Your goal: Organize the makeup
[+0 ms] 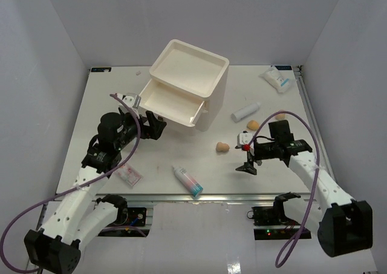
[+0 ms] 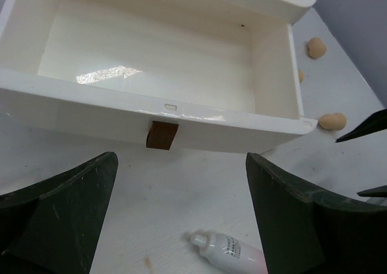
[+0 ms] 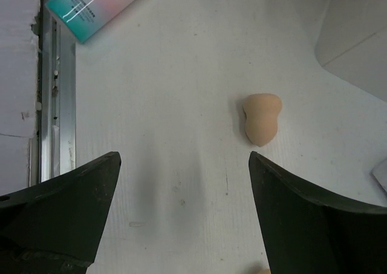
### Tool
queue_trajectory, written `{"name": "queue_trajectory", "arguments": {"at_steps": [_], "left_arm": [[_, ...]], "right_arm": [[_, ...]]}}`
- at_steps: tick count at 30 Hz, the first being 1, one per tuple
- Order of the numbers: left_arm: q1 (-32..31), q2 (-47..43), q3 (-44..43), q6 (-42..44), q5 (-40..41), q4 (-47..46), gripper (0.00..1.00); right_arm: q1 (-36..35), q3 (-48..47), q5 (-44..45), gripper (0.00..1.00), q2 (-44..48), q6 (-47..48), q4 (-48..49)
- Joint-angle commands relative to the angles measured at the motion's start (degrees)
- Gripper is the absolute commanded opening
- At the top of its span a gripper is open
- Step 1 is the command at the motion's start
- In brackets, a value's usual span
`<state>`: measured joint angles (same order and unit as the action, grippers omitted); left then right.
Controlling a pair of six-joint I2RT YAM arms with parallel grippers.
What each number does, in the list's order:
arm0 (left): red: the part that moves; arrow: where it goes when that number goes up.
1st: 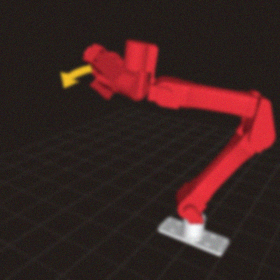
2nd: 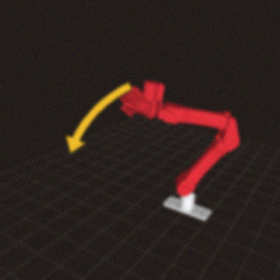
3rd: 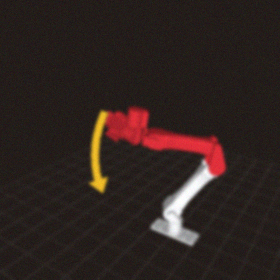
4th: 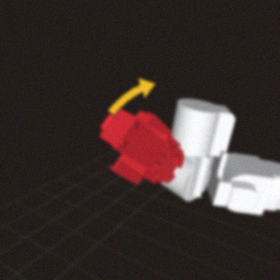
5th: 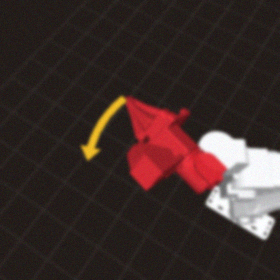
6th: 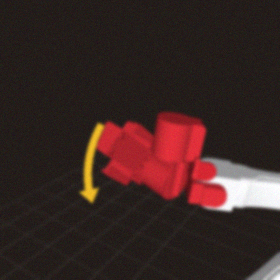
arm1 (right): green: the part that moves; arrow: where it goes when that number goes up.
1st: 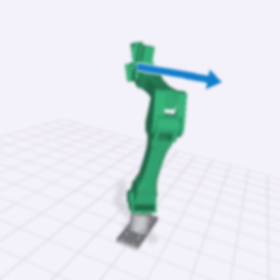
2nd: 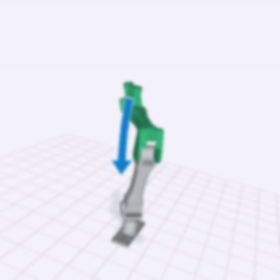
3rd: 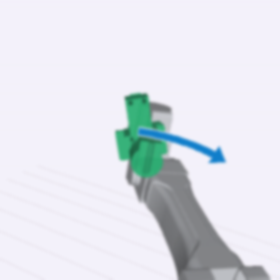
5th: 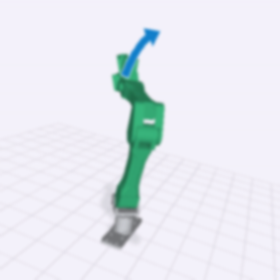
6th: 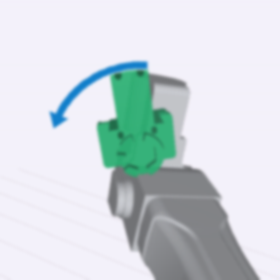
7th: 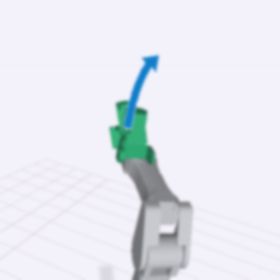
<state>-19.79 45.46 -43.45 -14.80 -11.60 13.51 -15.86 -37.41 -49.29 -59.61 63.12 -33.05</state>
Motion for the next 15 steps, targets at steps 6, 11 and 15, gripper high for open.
{"name": "queue_trajectory", "arguments": {"at_steps": [6,11,15], "left_arm": [[-0.07,-16.45,4.69,1.00,2.01,4.07,0.98],[-0.07,-18.68,5.45,0.74,2.66,4.36,0.98],[-0.07,-19.40,5.97,0.65,3.12,4.02,0.98]], "right_arm": [[-8.14,-9.44,16.24,0.77,-19.94,-9.24,17.58],[-9.89,-12.60,19.28,0.71,-26.90,-11.96,20.45],[-10.64,-14.14,20.63,0.65,-31.34,-13.11,21.47]]}}
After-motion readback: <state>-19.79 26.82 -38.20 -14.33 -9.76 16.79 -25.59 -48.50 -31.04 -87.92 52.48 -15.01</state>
